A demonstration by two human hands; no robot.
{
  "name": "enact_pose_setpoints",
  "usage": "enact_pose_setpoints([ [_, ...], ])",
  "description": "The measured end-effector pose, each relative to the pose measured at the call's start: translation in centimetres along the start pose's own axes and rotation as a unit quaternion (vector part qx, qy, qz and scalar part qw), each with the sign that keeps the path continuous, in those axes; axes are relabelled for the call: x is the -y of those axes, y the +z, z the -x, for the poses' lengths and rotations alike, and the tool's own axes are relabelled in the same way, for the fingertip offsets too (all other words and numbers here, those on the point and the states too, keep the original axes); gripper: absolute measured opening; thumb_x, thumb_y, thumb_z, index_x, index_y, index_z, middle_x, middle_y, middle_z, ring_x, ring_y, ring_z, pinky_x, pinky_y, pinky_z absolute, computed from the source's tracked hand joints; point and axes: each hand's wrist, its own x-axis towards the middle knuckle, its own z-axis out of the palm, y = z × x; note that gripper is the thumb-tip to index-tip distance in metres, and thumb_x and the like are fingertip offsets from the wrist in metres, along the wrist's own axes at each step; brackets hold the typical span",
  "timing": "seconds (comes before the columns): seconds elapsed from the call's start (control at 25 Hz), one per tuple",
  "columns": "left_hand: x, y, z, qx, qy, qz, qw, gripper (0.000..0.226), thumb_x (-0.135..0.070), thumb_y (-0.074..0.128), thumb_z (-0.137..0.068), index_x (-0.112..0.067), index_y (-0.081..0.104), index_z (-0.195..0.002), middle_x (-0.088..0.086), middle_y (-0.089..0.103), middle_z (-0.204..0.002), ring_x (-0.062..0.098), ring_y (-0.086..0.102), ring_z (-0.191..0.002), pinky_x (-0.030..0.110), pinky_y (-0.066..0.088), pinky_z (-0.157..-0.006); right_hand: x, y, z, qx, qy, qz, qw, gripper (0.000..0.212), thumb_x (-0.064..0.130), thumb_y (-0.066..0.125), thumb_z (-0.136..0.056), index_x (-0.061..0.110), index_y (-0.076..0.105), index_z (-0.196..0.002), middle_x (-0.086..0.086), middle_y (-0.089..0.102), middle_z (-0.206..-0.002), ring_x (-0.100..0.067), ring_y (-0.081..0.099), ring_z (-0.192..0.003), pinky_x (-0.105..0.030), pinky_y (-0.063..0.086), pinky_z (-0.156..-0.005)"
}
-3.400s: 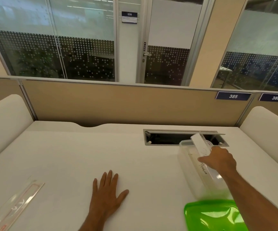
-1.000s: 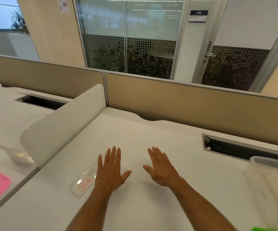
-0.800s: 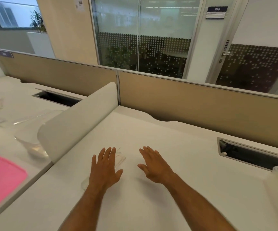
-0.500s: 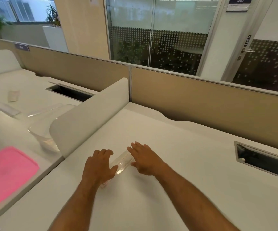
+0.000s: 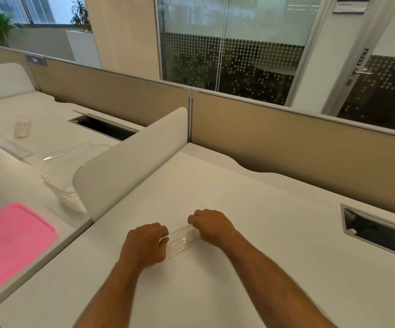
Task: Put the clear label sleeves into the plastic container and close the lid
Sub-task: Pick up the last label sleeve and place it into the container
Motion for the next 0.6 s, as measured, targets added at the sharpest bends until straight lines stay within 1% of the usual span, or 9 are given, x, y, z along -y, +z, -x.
enact_pose_setpoints([
  [0.12, -1.2, 0.4, -0.3, -0.019, 0.020, 0.025, 0.999, 0.006, -0.029, 0.065, -0.082, -0.027, 0.071, -0.081, -0.010, 0.068, -0.075, 0.018, 0.064, -0.068, 0.025, 0.038, -0.057, -1.2, 0.2, 2.3, -0.006, 0.017, -0.034, 0.999, 0.041, 0.000, 0.048, -0.086, 0.019, 0.059, -0.121, -0.005, 0.063, -0.113, -0.029, 0.059, -0.099, -0.039, 0.050, -0.076],
  [0.2, -2.5, 0.5, -0.7, 0.013, 0.002, 0.056, 0.998, 0.012, -0.034, 0.061, -0.086, -0.031, 0.072, -0.088, -0.014, 0.070, -0.084, 0.012, 0.063, -0.078, 0.026, 0.039, -0.063, -2.1, 0.1, 3.9, 0.001, 0.043, -0.074, 0.996, 0.038, 0.006, 0.048, -0.091, 0.023, 0.059, -0.123, -0.002, 0.063, -0.116, -0.025, 0.057, -0.104, -0.038, 0.049, -0.081],
  [0.24, -3.2, 0.5, -1.0, 0.035, -0.009, 0.080, 0.996, 0.014, -0.037, 0.060, -0.087, -0.034, 0.072, -0.092, -0.017, 0.070, -0.088, 0.008, 0.061, -0.082, 0.026, 0.039, -0.067, -2.7, -0.1, 4.9, 0.004, 0.062, -0.101, 0.993, 0.035, 0.012, 0.048, -0.094, 0.025, 0.058, -0.124, 0.000, 0.062, -0.117, -0.023, 0.055, -0.107, -0.037, 0.049, -0.084],
  [0.28, -3.9, 0.5, -1.3, 0.059, -0.019, 0.113, 0.992, 0.015, -0.038, 0.061, -0.086, -0.036, 0.073, -0.094, -0.020, 0.071, -0.090, 0.003, 0.059, -0.083, 0.024, 0.040, -0.070, -3.3, -0.3, 5.9, 0.010, 0.081, -0.136, 0.987, 0.032, 0.022, 0.049, -0.095, 0.027, 0.057, -0.126, 0.002, 0.062, -0.118, -0.020, 0.054, -0.110, -0.035, 0.047, -0.088],
  [0.32, -4.6, 0.5, -1.7, 0.080, -0.026, 0.152, 0.985, 0.014, -0.038, 0.063, -0.085, -0.037, 0.075, -0.094, -0.022, 0.071, -0.091, 0.000, 0.058, -0.081, 0.023, 0.043, -0.073, -3.9, -0.4, 6.9, 0.017, 0.095, -0.178, 0.979, 0.035, 0.036, 0.052, -0.093, 0.030, 0.056, -0.127, 0.005, 0.061, -0.119, -0.016, 0.054, -0.110, -0.032, 0.046, -0.090],
  [0.4, -6.2, 0.2, -2.1, 0.115, -0.021, 0.229, 0.966, 0.012, -0.033, 0.067, -0.082, -0.035, 0.077, -0.090, -0.023, 0.073, -0.087, -0.003, 0.061, -0.075, 0.022, 0.049, -0.074, -4.9, -1.1, 9.4, 0.035, 0.119, -0.275, 0.954, 0.063, 0.061, 0.065, -0.076, 0.036, 0.051, -0.131, 0.013, 0.056, -0.118, -0.007, 0.053, -0.106, -0.028, 0.046, -0.092],
  [0.44, -7.1, 0.0, -2.3, 0.133, -0.014, 0.264, 0.955, 0.011, -0.028, 0.069, -0.082, -0.032, 0.078, -0.087, -0.021, 0.074, -0.083, -0.004, 0.063, -0.070, 0.022, 0.052, -0.072, -5.3, -1.5, 10.7, 0.034, 0.126, -0.309, 0.942, 0.075, 0.064, 0.072, -0.067, 0.037, 0.050, -0.133, 0.016, 0.054, -0.118, -0.004, 0.053, -0.104, -0.026, 0.048, -0.091],
  [0.48, -8.0, -0.3, -2.5, 0.151, -0.010, 0.299, 0.942, 0.011, -0.024, 0.071, -0.081, -0.030, 0.079, -0.084, -0.017, 0.075, -0.079, -0.002, 0.064, -0.064, 0.024, 0.054, -0.068, -5.6, -1.9, 11.8, 0.026, 0.132, -0.328, 0.935, 0.080, 0.061, 0.077, -0.062, 0.037, 0.050, -0.133, 0.016, 0.052, -0.118, -0.003, 0.054, -0.101, -0.024, 0.050, -0.088],
  [0.6, -10.7, -1.3, -2.8, 0.191, 0.002, 0.372, 0.909, 0.009, -0.015, 0.073, -0.079, -0.022, 0.078, -0.082, -0.003, 0.076, -0.071, 0.014, 0.068, -0.057, 0.023, 0.053, -0.054, -6.9, -2.9, 14.4, -0.016, 0.162, -0.342, 0.926, 0.075, 0.047, 0.084, -0.062, 0.031, 0.057, -0.130, 0.013, 0.054, -0.112, -0.004, 0.057, -0.092, -0.017, 0.050, -0.077],
])
